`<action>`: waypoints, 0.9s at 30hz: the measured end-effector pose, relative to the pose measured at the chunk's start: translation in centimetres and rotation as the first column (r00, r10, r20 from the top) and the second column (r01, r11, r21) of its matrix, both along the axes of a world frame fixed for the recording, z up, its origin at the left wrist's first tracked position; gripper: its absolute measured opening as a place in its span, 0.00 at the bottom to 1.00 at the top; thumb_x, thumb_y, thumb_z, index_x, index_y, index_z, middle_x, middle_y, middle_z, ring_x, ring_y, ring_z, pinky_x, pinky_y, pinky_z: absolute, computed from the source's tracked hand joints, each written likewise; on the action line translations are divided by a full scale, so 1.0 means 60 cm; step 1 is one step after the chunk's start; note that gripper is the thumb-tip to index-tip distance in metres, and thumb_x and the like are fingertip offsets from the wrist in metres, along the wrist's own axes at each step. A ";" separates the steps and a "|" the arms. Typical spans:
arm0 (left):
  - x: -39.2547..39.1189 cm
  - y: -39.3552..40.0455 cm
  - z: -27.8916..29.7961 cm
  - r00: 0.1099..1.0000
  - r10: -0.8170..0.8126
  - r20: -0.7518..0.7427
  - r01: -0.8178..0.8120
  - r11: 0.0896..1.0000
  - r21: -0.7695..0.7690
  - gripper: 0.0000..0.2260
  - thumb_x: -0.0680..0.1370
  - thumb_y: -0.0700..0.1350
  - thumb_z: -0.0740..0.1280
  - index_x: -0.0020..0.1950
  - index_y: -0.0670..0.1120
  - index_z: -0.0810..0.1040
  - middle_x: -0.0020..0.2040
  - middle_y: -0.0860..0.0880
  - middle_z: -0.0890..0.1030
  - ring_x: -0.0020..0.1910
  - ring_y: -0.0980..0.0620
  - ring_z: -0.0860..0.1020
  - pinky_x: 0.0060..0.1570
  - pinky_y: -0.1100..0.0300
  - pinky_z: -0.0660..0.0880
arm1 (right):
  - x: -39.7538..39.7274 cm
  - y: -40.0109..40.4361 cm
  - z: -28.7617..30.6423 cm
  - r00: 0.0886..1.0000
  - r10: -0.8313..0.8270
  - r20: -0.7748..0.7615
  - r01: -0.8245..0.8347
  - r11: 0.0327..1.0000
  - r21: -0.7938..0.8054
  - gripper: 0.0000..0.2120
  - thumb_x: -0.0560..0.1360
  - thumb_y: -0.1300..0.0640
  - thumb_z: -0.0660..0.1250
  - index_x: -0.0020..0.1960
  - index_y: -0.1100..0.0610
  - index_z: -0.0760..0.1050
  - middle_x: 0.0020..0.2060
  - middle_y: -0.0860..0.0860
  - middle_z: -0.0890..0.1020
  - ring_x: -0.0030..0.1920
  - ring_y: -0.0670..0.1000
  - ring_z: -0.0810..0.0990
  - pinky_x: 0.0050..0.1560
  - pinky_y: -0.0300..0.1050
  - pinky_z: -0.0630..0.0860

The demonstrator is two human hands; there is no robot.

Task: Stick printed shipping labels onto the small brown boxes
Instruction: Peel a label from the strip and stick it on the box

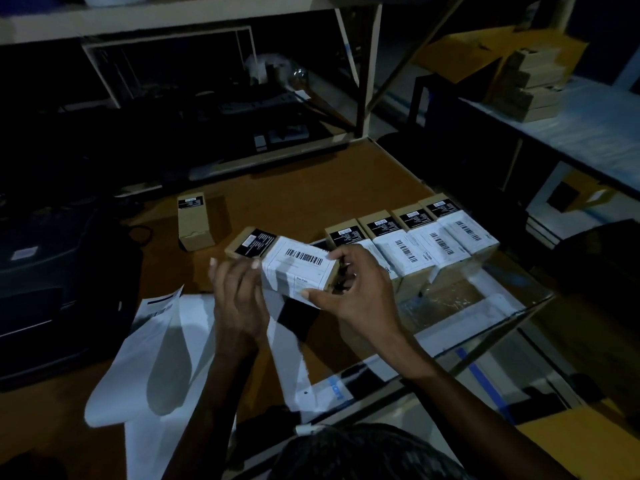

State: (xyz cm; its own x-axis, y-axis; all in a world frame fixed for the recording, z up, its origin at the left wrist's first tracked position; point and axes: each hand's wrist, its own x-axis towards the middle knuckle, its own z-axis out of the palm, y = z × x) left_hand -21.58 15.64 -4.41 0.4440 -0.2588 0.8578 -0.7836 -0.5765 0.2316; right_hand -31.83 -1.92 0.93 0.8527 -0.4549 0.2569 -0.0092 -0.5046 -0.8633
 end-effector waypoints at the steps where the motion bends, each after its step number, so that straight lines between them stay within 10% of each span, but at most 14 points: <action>1: 0.005 -0.007 -0.002 1.000 0.003 -0.001 -0.003 1.000 0.022 0.10 0.82 0.38 0.57 0.62 0.41 0.69 0.57 0.34 0.78 0.62 0.37 0.72 0.75 0.39 0.55 | -0.003 -0.003 0.001 0.999 -0.016 0.027 0.015 0.999 0.038 0.29 0.62 0.50 0.83 0.56 0.45 0.71 0.52 0.39 0.77 0.53 0.36 0.78 0.42 0.44 0.83; 5: -0.005 -0.044 -0.013 0.987 -0.065 -0.145 0.068 0.998 0.014 0.17 0.78 0.31 0.60 0.65 0.43 0.67 0.64 0.34 0.74 0.67 0.38 0.70 0.76 0.48 0.57 | -0.011 -0.012 -0.005 0.993 -0.077 0.092 0.071 0.995 0.072 0.28 0.63 0.51 0.83 0.55 0.45 0.71 0.55 0.44 0.79 0.52 0.37 0.79 0.39 0.41 0.83; 9: -0.038 -0.068 -0.014 0.761 -0.176 -0.625 -0.088 0.926 -0.367 0.29 0.78 0.27 0.59 0.75 0.47 0.61 0.71 0.50 0.68 0.71 0.50 0.68 0.69 0.70 0.62 | -0.014 0.007 -0.047 0.993 -0.115 0.038 0.118 0.990 -0.079 0.26 0.64 0.43 0.79 0.55 0.43 0.69 0.53 0.44 0.72 0.51 0.42 0.76 0.42 0.43 0.80; 16: -0.043 -0.054 -0.064 0.586 -0.324 -0.743 -0.168 0.848 -0.503 0.28 0.81 0.62 0.58 0.77 0.53 0.57 0.73 0.48 0.71 0.70 0.51 0.72 0.64 0.48 0.75 | -0.005 0.032 -0.088 0.989 -0.130 -0.066 0.087 0.889 -0.450 0.24 0.66 0.36 0.73 0.52 0.50 0.72 0.52 0.52 0.73 0.53 0.56 0.76 0.45 0.49 0.77; 27: -0.028 -0.064 -0.078 0.497 -0.401 -0.770 -0.099 0.855 -0.509 0.31 0.78 0.36 0.70 0.77 0.46 0.59 0.74 0.52 0.68 0.71 0.61 0.67 0.60 0.72 0.71 | -0.019 0.040 -0.116 0.889 -0.147 -0.434 -0.156 0.793 -0.588 0.28 0.75 0.34 0.65 0.64 0.52 0.66 0.67 0.55 0.67 0.61 0.59 0.76 0.47 0.53 0.78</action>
